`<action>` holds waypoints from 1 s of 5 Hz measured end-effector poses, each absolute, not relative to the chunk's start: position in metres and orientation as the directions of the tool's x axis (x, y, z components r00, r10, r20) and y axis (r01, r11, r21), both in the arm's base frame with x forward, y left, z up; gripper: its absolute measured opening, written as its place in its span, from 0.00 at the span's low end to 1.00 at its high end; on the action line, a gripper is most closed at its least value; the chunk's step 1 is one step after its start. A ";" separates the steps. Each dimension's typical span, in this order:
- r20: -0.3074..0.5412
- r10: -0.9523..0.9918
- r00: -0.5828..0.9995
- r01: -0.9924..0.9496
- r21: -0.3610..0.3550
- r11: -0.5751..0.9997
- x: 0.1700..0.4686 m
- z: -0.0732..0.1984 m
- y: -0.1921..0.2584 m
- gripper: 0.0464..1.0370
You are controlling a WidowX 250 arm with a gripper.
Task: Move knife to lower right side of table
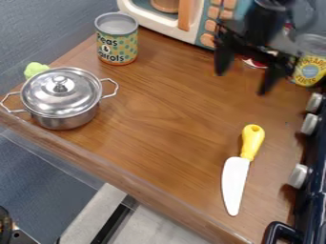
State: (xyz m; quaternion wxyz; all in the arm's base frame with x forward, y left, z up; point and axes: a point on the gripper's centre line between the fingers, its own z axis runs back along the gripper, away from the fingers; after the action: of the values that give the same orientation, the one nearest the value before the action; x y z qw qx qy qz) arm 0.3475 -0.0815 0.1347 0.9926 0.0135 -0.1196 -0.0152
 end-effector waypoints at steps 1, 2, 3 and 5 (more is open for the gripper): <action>0.236 -0.039 0.971 0.032 0.032 0.999 0.347 0.134 -0.083 0.96; 0.236 -0.038 0.971 0.032 0.030 0.999 0.347 0.134 -0.084 0.96; 0.236 -0.036 0.971 0.029 0.031 0.999 0.347 0.134 -0.083 0.96; 0.236 -0.039 0.971 0.032 0.032 0.999 0.347 0.134 -0.084 0.96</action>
State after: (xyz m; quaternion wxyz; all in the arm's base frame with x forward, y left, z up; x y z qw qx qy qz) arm 0.3466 -0.0839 0.1343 0.9926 0.0138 -0.1191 -0.0178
